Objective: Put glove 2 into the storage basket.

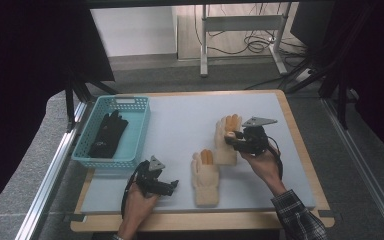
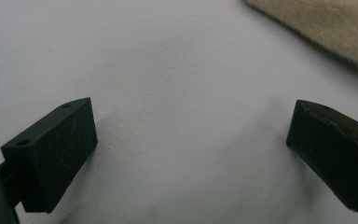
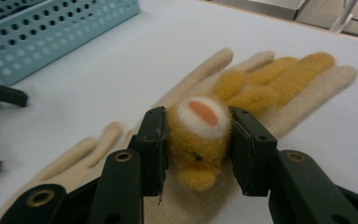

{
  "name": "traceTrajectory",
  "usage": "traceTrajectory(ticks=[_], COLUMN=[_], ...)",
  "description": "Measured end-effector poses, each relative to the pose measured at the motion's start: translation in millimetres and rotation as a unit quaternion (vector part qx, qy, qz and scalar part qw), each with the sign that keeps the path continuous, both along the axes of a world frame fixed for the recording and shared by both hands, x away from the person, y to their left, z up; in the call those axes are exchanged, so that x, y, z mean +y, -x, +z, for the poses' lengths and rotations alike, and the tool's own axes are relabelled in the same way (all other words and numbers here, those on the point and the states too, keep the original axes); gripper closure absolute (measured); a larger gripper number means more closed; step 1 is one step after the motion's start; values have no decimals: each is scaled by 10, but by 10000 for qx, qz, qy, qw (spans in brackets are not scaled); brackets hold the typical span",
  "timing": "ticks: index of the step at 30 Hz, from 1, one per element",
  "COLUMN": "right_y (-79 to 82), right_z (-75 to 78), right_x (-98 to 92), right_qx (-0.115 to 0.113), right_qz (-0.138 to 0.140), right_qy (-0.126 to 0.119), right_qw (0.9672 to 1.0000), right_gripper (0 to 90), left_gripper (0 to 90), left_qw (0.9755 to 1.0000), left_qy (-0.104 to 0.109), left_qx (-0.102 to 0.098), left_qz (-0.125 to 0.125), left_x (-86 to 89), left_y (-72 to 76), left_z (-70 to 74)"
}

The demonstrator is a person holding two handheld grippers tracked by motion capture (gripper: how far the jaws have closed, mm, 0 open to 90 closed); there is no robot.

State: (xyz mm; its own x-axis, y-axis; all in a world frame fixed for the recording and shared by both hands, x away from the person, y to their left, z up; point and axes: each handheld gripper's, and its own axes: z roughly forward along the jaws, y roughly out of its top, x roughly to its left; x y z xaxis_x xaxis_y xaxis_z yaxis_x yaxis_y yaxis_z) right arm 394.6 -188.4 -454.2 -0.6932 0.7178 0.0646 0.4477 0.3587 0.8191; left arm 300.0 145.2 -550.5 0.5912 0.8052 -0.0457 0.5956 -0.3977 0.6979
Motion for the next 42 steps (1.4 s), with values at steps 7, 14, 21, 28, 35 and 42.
traceTrajectory(ticks=[7, 14, 21, 28, 35, 42], right_y=[300, 613, 823, 875, 868, 862], right_z=[17, -18, -185, -336, -532, -455], right_x=[118, 304, 473, 560, 530, 460], right_qx=[82, 210, 368, 367, 405, 425], right_qz=[227, 566, 759, 780, 673, 732], right_qy=[-200, -272, -229, -60, 158, 68], right_qw=[9995, 9978, 9962, 9963, 9968, 9964], right_gripper=[581, 580, 579, 572, 534, 431], left_gripper=[17, 17, 17, 18, 18, 17], left_qw=[10000, 10000, 10000, 10000, 10000, 10000], left_qy=[17, 26, 10, 14, 12, 12], left_qx=[-7, -2, 4, -2, -2, -1], left_qz=[15, 21, 8, 11, 11, 11], left_x=[-2, -4, -1, -2, -2, -2], left_y=[0, 2, 2, 2, 3, 2], left_z=[-2, -2, 0, -1, -1, -1])
